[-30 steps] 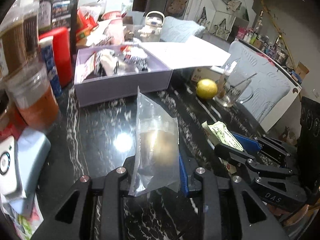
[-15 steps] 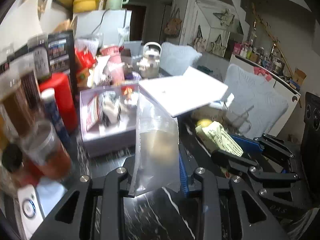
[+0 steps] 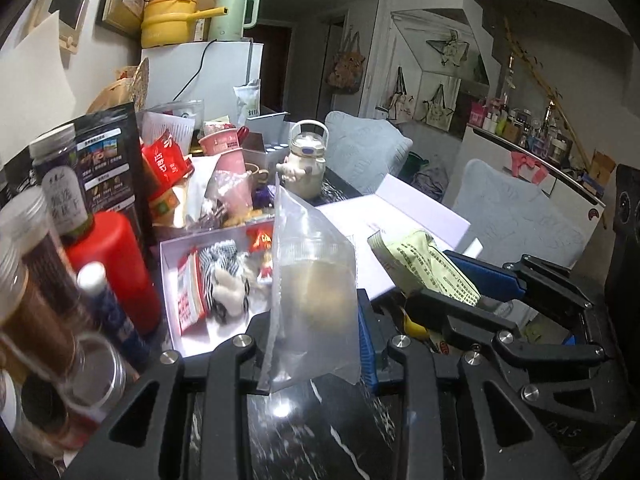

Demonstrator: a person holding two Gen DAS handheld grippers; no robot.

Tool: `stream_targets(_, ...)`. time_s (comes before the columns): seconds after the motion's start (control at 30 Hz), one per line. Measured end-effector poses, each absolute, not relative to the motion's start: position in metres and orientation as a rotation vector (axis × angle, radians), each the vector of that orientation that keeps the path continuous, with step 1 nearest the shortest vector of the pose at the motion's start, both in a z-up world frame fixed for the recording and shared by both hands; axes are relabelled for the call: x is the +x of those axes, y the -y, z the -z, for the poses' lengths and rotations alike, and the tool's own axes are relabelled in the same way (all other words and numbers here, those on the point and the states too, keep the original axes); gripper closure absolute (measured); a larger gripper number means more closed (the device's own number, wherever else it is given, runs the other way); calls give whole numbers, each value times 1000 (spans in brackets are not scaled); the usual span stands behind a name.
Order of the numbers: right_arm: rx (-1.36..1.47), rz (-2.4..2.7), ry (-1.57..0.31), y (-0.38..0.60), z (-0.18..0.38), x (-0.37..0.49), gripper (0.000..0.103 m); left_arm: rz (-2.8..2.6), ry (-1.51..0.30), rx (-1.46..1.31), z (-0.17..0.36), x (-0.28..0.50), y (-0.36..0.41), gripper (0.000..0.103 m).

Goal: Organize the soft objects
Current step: 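Carry the clear bag and green packet up over the white box with both grippers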

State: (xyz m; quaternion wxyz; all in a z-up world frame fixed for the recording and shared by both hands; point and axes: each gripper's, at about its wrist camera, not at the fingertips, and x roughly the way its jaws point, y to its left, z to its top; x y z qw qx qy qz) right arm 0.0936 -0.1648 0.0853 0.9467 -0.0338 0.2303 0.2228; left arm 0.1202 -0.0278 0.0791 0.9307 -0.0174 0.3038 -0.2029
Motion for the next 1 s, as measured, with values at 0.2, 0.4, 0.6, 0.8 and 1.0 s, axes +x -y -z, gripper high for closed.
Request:
stream_targets(0.2, -61, -446, -470, 167, -92, 128, 67, 386, -609, -38, -86, 154, 26, 73)
stream_targets(0.4, -64, -414, -476, 173, -95, 163, 67, 361, -580, -27, -90, 188, 29, 73)
stream_targets(0.6, -50, -403, -473, 178, -96, 199, 67, 334, -567, -33, -90, 221, 31, 73)
stream_targets(0.8, -29, -407, -478, 180, -93, 236, 67, 305, -572, -62, -88, 254, 23, 73)
stream_targets(1.0, -29, -419, -490, 176, -91, 272, 67, 257, -590, -64, -80, 282, 14, 73)
